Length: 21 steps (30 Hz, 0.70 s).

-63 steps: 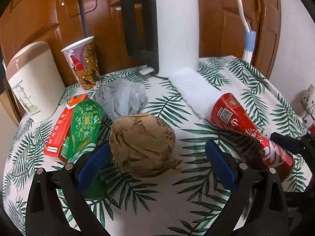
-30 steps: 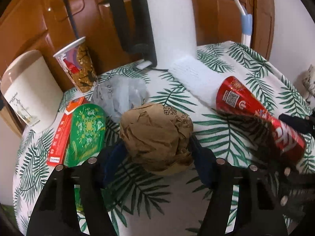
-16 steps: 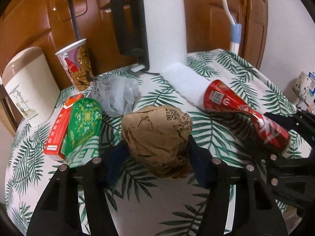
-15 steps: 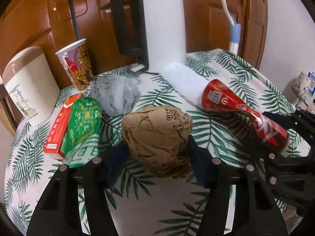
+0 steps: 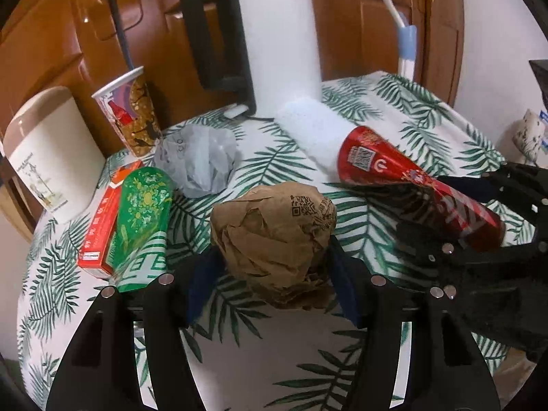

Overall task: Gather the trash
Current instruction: 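Lift the held can and paper ball off the table with both tools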

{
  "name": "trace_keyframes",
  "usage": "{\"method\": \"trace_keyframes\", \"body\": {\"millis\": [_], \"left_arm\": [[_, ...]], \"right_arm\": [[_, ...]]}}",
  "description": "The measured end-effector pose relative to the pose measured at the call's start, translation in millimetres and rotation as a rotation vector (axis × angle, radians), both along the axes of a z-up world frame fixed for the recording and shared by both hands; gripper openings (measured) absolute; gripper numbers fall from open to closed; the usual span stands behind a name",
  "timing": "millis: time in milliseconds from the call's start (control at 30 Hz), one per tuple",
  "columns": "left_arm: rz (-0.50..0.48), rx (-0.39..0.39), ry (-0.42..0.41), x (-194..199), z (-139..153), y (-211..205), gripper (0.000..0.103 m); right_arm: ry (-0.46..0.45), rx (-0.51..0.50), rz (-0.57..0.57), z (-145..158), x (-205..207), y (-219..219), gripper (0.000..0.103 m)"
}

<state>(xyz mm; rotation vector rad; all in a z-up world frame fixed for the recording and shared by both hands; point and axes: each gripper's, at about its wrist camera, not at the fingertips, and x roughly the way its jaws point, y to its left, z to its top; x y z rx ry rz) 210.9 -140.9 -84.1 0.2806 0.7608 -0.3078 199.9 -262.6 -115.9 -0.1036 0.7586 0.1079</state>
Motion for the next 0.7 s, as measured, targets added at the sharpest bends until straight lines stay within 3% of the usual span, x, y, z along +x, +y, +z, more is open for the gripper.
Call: {"method": "trace_keyframes", "body": {"millis": [67, 333, 700], "left_arm": [[-0.015, -0.005, -0.007, -4, 1, -1, 0.059], [-0.023, -0.096, 0.012, -13, 4, 8, 0.058], [-0.035, -0.135, -0.009, -43, 9, 15, 0.058]], "right_arm": [[-0.024, 0.013, 0.002, 3, -6, -2, 0.047], [-0.059, 0.056, 0.035, 6, -25, -3, 0.046], [-0.092, 0.113, 0.035, 8, -55, -7, 0.046]]}}
